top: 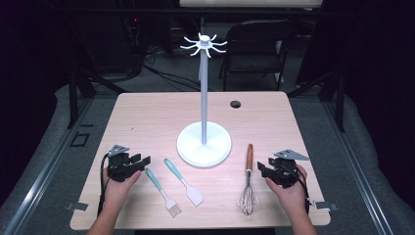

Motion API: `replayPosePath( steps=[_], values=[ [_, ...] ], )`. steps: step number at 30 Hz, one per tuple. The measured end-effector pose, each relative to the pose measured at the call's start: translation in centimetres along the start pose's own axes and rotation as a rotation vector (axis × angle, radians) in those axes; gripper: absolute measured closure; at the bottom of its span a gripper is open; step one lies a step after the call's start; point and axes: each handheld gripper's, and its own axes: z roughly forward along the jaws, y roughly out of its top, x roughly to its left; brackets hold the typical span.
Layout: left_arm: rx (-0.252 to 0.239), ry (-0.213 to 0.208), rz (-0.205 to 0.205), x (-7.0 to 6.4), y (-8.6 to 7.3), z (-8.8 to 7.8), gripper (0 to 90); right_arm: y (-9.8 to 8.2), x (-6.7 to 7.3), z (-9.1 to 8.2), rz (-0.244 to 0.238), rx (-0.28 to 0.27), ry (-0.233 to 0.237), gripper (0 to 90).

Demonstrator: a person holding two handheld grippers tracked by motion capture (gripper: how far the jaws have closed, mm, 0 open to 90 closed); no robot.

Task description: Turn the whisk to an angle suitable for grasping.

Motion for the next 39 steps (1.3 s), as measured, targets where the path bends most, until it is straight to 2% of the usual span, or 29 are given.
replayPosePath(
  steps=[1,3,4,5,7,11,13,17,20,21,22,25,28,30,31,32,35,39],
  values=[
    [0.008,0.003,0.016,-0.1,-0.2,0.0,52.4,0.0,0.3,0.2,0.027,-0.026,0.007,50.0],
    [0.021,0.004,0.034,-0.3,-0.7,0.0,52.3,0.3,0.4,0.1,0.036,-0.006,-0.008,49.2],
    [0.028,0.001,0.036,-0.4,-0.9,0.0,52.3,0.3,0.6,0.3,0.058,-0.015,0.003,48.5],
    [0.037,-0.005,0.037,-0.4,-1.1,0.0,52.3,0.3,0.7,0.3,0.059,-0.005,-0.009,47.4],
    [0.043,-0.009,0.049,-0.4,-1.3,0.0,52.3,0.3,0.8,0.5,0.074,-0.003,0.000,47.4],
    [0.039,-0.021,0.032,-0.1,-1.4,0.0,52.1,0.3,0.7,0.8,0.113,0.017,0.025,50.0],
    [0.039,-0.021,0.031,0.0,-1.4,-0.1,51.8,0.3,0.6,0.9,0.114,0.025,0.032,50.3],
    [0.055,-0.017,0.048,-0.2,-1.7,-0.1,50.6,0.4,0.9,1.4,0.122,0.062,0.058,51.4],
    [0.058,-0.018,0.062,-0.4,-1.9,0.0,50.0,0.7,0.9,1.8,0.119,0.082,0.061,51.8],
    [0.057,-0.016,0.063,-0.4,-1.9,0.0,49.8,0.8,0.8,2.0,0.128,0.098,0.066,51.9],
    [0.062,-0.019,0.064,-0.4,-1.9,-0.1,49.8,1.0,0.8,2.6,0.161,0.119,0.073,52.1],
    [0.067,-0.022,0.072,-0.3,-2.1,-0.2,49.7,1.2,0.8,3.5,0.198,0.159,0.079,52.2],
    [0.068,-0.024,0.075,-0.2,-2.2,-0.3,49.7,1.4,0.9,4.3,0.213,0.205,0.081,52.2],
    [0.069,-0.025,0.077,-0.2,-2.3,-0.3,49.7,1.4,0.9,4.5,0.229,0.207,0.075,52.5],
    [0.065,-0.025,0.073,-0.1,-2.4,-0.4,49.6,1.6,0.9,4.8,0.254,0.223,0.078,53.4],
    [0.065,-0.025,0.073,-0.1,-2.4,-0.4,49.6,1.6,0.9,4.8,0.254,0.223,0.078,53.4],
    [0.069,-0.023,0.073,0.0,-2.5,-0.6,49.6,1.7,0.7,5.2,0.297,0.244,0.106,54.2],
    [0.059,-0.023,0.069,0.0,-2.5,-0.7,49.5,1.6,0.6,5.4,0.298,0.266,0.105,54.3]
  ],
)
